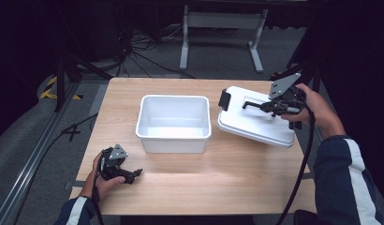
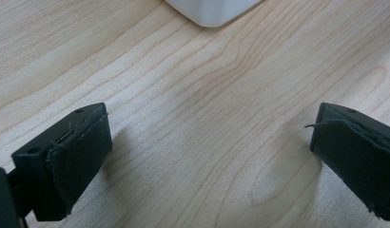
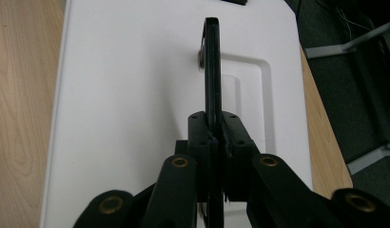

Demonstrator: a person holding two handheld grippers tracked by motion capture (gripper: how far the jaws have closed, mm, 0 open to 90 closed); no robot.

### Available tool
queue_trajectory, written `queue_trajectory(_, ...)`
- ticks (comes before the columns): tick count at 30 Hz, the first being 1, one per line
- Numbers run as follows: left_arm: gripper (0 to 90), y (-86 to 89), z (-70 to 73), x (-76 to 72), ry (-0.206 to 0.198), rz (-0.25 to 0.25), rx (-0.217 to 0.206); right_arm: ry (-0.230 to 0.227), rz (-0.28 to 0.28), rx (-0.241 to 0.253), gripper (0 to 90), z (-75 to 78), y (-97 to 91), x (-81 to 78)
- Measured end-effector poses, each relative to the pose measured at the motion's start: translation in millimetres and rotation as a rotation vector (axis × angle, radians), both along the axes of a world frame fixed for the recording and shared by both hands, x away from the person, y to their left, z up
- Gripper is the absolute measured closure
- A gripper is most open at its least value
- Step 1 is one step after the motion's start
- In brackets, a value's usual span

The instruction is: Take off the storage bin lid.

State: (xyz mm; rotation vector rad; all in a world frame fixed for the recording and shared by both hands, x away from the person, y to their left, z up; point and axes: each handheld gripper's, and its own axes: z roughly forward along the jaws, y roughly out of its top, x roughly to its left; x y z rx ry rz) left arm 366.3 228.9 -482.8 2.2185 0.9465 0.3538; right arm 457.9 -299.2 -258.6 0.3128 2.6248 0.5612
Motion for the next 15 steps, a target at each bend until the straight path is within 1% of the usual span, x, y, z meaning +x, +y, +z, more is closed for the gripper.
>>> queue_trajectory(3,0.6,0.1,0.1,0.1,-0.001,-0.002,0.002,0.002,-0.007,-0.005,84.9,-6.7,0.3,2.4)
queue_trajectory(9,0.6,0.2,0.1,0.1,-0.002,-0.002,0.003,0.023,-0.009,-0.005,84.9,-22.7,2.5,8.9)
queue_trajectory(10,0.6,0.2,0.1,0.1,-0.002,-0.002,0.003,0.033,-0.01,-0.002,84.9,-25.6,2.9,10.1)
queue_trajectory(12,0.6,0.2,0.1,0.1,-0.002,-0.002,0.003,0.034,-0.014,-0.007,84.8,-28.6,3.5,11.1)
queue_trajectory(15,0.6,0.1,0.1,-0.1,-0.002,0.0,0.003,0.048,-0.022,-0.018,84.9,-37.4,5.6,16.5)
